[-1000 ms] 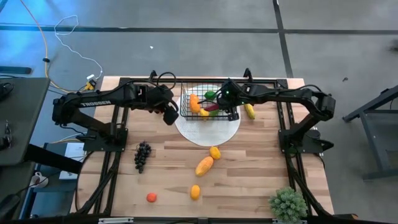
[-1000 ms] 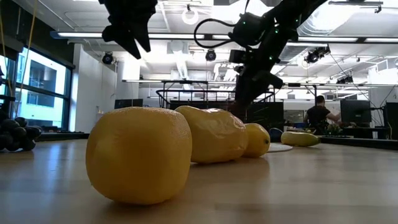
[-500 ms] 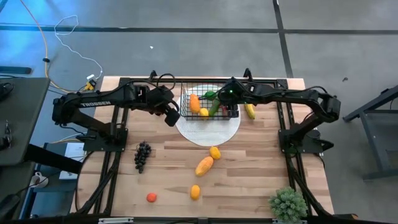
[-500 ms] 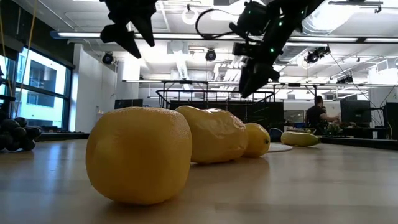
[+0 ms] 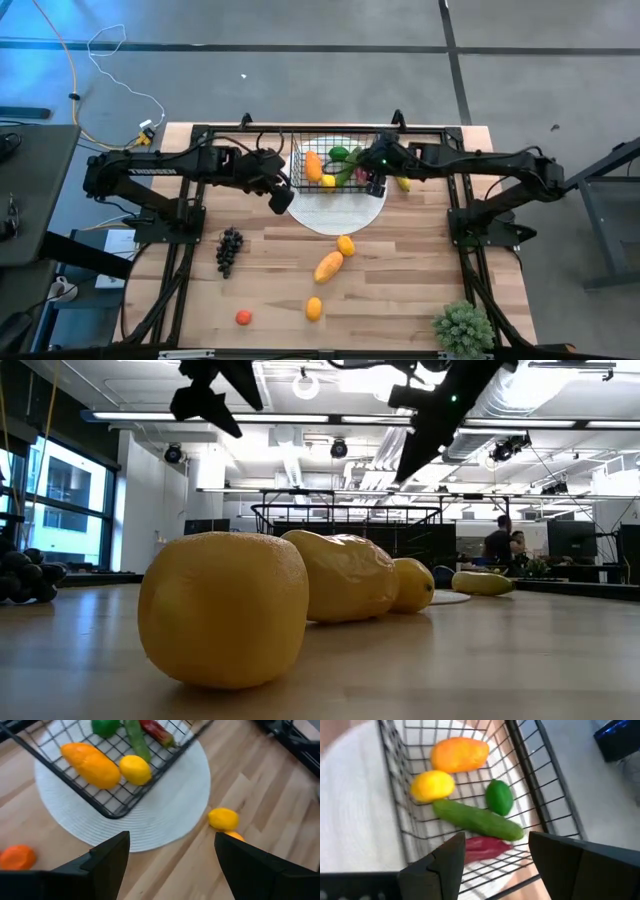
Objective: Build produce basket
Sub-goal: Put the yellow mango into the black wire basket
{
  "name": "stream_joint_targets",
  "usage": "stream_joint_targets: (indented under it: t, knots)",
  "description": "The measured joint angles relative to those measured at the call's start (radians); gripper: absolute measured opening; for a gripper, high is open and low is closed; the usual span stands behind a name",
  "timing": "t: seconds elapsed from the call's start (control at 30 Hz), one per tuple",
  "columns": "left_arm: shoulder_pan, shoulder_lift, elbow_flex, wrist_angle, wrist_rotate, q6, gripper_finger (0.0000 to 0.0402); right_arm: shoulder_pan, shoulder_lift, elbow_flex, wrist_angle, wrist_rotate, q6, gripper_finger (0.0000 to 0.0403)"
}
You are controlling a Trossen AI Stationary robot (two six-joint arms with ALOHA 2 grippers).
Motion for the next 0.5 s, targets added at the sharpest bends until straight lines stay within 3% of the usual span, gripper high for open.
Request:
stream_joint_targets:
  t: [0.23, 0.5]
  knots:
    - [-0.090, 0.000, 0.000, 0.059, 0.008, 0.031, 0.0281, 0.097, -0.008, 0.000, -0.092, -0.001, 0.192, 0.0200]
    - [-0.210, 0.000, 0.000, 0.234, 0.015, 0.053, 0.0281, 0.231, -0.014, 0.000, -0.179, -0.001, 0.503, 0.0200]
